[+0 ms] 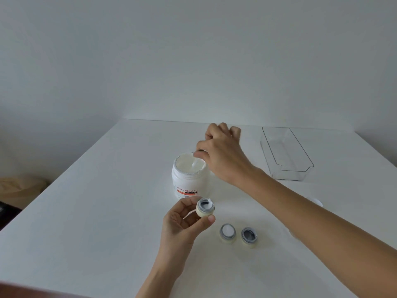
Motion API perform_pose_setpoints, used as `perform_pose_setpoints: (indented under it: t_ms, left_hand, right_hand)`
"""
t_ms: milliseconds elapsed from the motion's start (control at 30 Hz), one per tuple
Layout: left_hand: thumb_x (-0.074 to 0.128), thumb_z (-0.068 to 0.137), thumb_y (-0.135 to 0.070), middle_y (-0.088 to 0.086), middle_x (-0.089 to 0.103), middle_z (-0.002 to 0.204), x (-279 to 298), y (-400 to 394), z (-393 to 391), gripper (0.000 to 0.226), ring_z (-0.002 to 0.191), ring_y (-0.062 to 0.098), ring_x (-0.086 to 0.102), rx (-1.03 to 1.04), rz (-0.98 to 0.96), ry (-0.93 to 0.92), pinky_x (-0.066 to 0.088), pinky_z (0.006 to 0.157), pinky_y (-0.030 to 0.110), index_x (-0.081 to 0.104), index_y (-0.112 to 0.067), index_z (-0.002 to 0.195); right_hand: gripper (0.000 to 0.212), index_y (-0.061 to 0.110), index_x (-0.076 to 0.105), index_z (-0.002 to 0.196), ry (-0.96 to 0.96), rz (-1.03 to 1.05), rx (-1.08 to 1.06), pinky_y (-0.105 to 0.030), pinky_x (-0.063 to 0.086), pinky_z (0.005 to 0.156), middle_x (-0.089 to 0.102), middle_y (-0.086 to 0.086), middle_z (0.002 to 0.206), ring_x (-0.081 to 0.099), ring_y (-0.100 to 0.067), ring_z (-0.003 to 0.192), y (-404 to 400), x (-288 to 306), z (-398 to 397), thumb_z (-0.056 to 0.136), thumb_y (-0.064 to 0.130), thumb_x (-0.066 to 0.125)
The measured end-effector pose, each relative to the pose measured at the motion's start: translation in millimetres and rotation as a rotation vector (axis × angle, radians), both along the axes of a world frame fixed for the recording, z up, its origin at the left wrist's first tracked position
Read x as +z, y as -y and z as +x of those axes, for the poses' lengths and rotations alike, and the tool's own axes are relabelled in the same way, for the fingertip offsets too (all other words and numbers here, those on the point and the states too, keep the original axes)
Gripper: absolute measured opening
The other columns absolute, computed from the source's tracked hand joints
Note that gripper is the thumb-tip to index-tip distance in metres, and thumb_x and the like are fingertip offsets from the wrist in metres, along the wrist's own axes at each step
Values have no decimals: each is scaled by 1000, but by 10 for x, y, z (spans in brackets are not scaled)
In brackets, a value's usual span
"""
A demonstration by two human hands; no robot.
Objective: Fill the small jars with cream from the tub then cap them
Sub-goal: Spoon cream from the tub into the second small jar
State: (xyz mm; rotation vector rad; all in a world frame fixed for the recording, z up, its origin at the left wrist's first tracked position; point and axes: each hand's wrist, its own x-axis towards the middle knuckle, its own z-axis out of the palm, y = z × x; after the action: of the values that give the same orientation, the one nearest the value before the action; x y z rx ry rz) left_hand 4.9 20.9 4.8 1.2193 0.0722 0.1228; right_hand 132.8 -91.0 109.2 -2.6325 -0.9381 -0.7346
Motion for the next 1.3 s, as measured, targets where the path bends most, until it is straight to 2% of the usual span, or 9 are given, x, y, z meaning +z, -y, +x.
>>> perform_pose_setpoints:
  t_ms: [100, 233, 633, 800, 900, 1033, 1167, 1233, 1300]
  left_hand:
    - [80, 67, -2, 8, 77, 100, 8, -6, 5, 37, 93, 21, 73, 24, -5, 5, 56, 75, 21, 70, -8, 102]
    - [80, 68, -3, 11, 76, 105, 7, -16, 9, 42, 96, 22, 73, 38, 3, 11, 56, 76, 21, 68, -4, 109]
    - [74, 77, -12, 4, 76, 110, 32, -1, -19, 33, 102, 22, 72, 23, 32, 30, 54, 80, 18, 72, -17, 110]
    - [72, 81, -12, 3, 76, 112, 42, -6, -27, 35, 107, 22, 71, 17, 35, 33, 54, 88, 21, 70, -16, 116]
    - [75, 84, -9, 5, 75, 114, 53, -10, -25, 33, 108, 21, 71, 32, 9, 40, 54, 84, 18, 69, -14, 116]
    - [75, 80, -9, 7, 76, 111, 31, -20, -16, 33, 105, 24, 72, 66, -52, 24, 56, 83, 21, 70, -15, 112]
    - [77, 77, -17, 8, 75, 112, 24, -27, -6, 32, 108, 24, 70, 43, -61, 39, 56, 88, 24, 73, -20, 109]
    - [78, 73, -23, 8, 75, 113, 28, -30, -5, 36, 109, 24, 70, 26, -63, 47, 55, 87, 23, 73, -22, 109]
    - [78, 73, -24, 8, 75, 113, 27, -32, -7, 37, 109, 25, 70, 15, -62, 54, 55, 86, 23, 73, -23, 110]
  right_hand:
    - [25, 19, 69, 82, 5, -213, 41, -32, 12, 77, 44, -1, 95, 40, -25, 100, -119, -6, 90, 95, 33, 53]
    - [27, 17, 67, 78, -184, -236, 25, -33, 14, 75, 42, -2, 93, 39, -26, 99, -205, -2, 128, 95, 31, 51]
    - [34, 8, 72, 83, -611, 281, -218, -34, 23, 82, 72, 1, 99, 57, -24, 106, 100, 25, 232, 96, 29, 49]
    - [34, 2, 71, 93, -771, 507, -244, -44, 35, 104, 67, 15, 85, 60, -20, 105, 206, -24, 236, 95, 28, 50]
    - [33, -1, 70, 92, -854, 626, -220, -41, 37, 104, 60, 21, 76, 58, -20, 109, 266, -22, 220, 94, 27, 54]
    - [26, 17, 68, 72, -941, 721, -143, -27, 31, 86, 61, 13, 86, 51, -8, 98, 383, 27, 81, 94, 27, 56]
    - [28, 19, 69, 70, -906, 638, -130, -18, 38, 70, 67, 9, 81, 57, -4, 83, 485, -19, -170, 93, 30, 58]
    - [30, 18, 71, 71, -866, 570, -164, -29, 40, 74, 61, -2, 64, 53, -16, 67, 501, -89, -284, 92, 34, 58]
    - [31, 18, 71, 71, -832, 525, -190, -32, 31, 74, 41, 7, 48, 40, -13, 53, 495, -139, -361, 93, 35, 57]
